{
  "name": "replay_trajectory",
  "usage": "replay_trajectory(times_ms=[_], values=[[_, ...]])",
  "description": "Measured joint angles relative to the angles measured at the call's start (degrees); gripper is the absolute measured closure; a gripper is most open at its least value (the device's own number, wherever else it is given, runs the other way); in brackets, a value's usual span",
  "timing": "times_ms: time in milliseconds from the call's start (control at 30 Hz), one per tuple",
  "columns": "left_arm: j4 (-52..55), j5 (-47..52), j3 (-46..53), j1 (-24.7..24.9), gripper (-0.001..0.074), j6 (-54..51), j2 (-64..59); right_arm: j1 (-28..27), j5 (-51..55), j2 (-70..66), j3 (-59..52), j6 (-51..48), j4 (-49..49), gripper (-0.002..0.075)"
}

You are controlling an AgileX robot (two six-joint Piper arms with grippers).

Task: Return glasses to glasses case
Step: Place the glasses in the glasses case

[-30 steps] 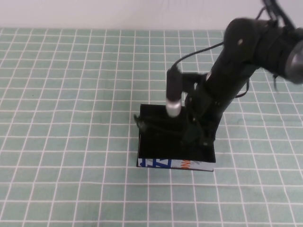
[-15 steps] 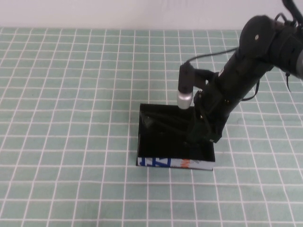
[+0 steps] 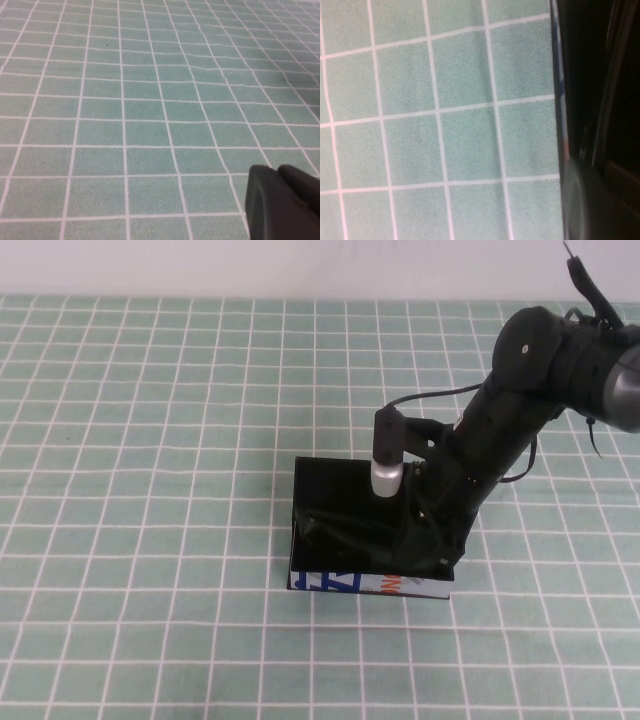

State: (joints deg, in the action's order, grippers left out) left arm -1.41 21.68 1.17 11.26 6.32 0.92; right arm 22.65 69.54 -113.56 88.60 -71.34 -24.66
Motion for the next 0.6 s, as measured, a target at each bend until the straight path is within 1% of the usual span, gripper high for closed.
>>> replay_trajectory(times_ms=[500, 600], values=[[0.0, 0.0, 0.0, 0.0, 0.0737, 0.0, 0.0, 0.0, -0.09, 0.43, -0.34, 0.0, 0.07, 0.072], [0.0, 0.0, 0.0, 0.0, 0.0737, 0.0, 0.0, 0.0, -0.81, 1.33, -0.34, 1.61, 0.21, 0.0719]])
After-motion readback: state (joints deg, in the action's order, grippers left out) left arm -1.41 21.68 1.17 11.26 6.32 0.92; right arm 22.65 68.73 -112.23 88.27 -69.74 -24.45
